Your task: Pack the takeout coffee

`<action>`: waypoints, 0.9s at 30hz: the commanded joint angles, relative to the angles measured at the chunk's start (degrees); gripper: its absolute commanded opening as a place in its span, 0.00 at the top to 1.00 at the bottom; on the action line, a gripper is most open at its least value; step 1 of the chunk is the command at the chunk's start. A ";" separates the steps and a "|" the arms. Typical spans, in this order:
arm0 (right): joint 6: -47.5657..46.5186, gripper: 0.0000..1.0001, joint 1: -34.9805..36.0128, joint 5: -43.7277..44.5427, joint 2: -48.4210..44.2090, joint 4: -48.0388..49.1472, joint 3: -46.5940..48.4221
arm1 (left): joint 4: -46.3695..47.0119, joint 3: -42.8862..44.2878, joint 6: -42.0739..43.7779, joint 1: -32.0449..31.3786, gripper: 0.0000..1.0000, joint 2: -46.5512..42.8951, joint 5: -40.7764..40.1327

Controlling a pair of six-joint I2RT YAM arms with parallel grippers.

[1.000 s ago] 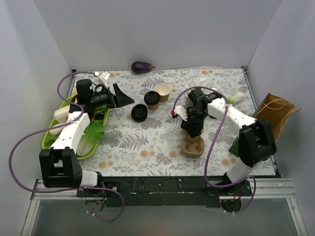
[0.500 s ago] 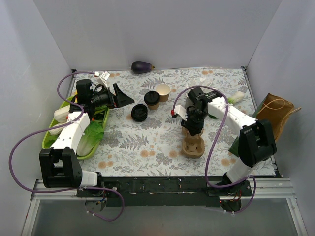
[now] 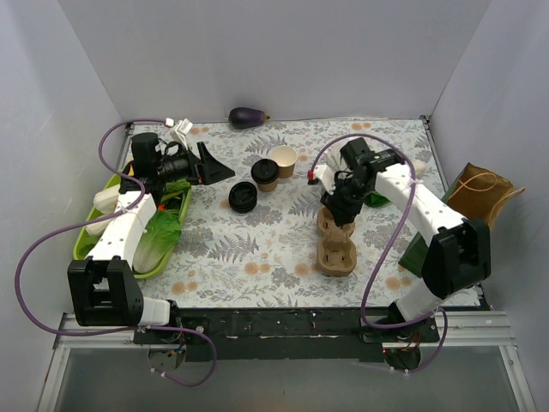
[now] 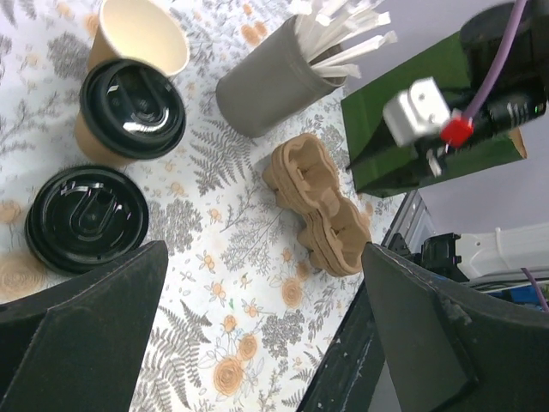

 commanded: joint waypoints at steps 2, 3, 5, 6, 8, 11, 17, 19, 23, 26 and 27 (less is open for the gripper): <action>15.41 0.45 -7.99 -3.66 -8.92 7.86 6.67 | -0.83 6.65 8.91 -4.04 0.03 0.88 5.39; 16.56 0.43 -9.57 -4.19 -9.63 8.91 7.37 | -1.79 7.62 11.10 -5.10 0.03 2.10 7.58; 18.32 0.41 -10.63 -6.73 -10.95 8.58 6.95 | -6.34 11.92 17.34 -8.52 0.03 4.13 8.74; 18.85 0.41 -10.64 -6.57 -10.78 6.31 6.33 | -7.76 13.67 18.58 -9.58 0.03 5.18 8.92; 23.22 0.42 -10.64 -4.65 -11.83 6.28 3.36 | -10.05 17.53 20.09 -12.30 0.03 8.08 7.78; 27.88 0.38 -10.64 -4.37 -14.73 7.69 -3.33 | -9.02 19.66 16.86 -13.63 0.04 9.85 4.97; 31.07 0.30 -10.64 -10.42 -13.95 5.50 -12.73 | -7.95 18.00 11.48 -13.64 0.03 8.01 -0.22; 30.63 0.29 -10.64 -13.93 -12.63 5.59 -13.01 | -8.22 16.94 11.30 -13.64 0.02 7.04 -0.66; 31.07 0.29 -9.67 -19.05 -10.52 6.28 -13.45 | -10.50 15.80 12.53 -14.60 0.02 5.19 -2.33; 30.37 0.28 -8.36 -20.97 -9.11 6.20 -13.54 | -11.38 14.83 13.32 -15.04 0.02 3.79 -3.12; 30.28 0.28 -7.48 -21.33 -8.76 6.11 -13.54 | -11.73 14.66 13.58 -15.04 0.02 3.44 -3.65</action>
